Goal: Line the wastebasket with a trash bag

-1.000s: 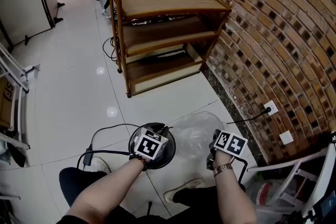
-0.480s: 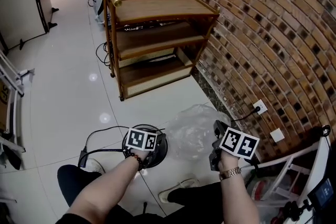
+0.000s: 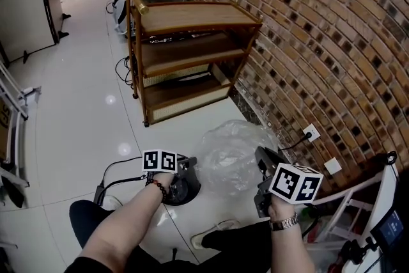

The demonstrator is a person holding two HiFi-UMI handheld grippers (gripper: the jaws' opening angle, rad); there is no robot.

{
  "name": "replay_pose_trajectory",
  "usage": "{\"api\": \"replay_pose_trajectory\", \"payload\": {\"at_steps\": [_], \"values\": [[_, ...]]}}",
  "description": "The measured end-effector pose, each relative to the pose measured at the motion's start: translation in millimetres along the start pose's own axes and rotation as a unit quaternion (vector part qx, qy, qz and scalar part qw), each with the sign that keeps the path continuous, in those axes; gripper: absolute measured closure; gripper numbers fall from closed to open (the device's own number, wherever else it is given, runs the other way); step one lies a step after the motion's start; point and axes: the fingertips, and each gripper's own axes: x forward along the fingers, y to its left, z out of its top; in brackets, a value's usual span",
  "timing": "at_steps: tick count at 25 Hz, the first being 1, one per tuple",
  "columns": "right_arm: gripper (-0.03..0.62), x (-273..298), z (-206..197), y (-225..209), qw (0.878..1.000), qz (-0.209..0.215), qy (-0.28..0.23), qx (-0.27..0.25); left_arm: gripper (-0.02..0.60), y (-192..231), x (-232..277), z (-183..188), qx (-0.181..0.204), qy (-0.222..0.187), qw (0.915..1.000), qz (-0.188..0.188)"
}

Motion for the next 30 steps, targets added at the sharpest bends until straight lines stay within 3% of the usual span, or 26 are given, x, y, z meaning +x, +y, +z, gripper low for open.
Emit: {"api": "replay_pose_trajectory", "payload": {"at_steps": [7,8,12,20,30], "values": [[0.594,-12,-8,19,0.999,0.031,0.010,-0.011,0.374,17,-7,-20,-0.008,0.024,0.9994,0.025],[0.592,-12,-12,20,0.999,0.033,0.014,-0.011,0.393,20,-11,-22,-0.005,0.024,0.9992,0.031],[0.592,-12,-28,18,0.999,0.036,0.028,-0.012,0.575,27,-33,-22,0.042,0.011,0.9969,0.067],[0.592,0,-58,24,0.997,0.052,0.051,-0.016,0.578,17,-98,1,0.115,-0.042,0.9878,0.097],[0.592,21,-97,50,0.993,0.086,0.077,-0.027,0.578,-11,-181,21,0.208,-0.075,0.9672,0.124]]}}
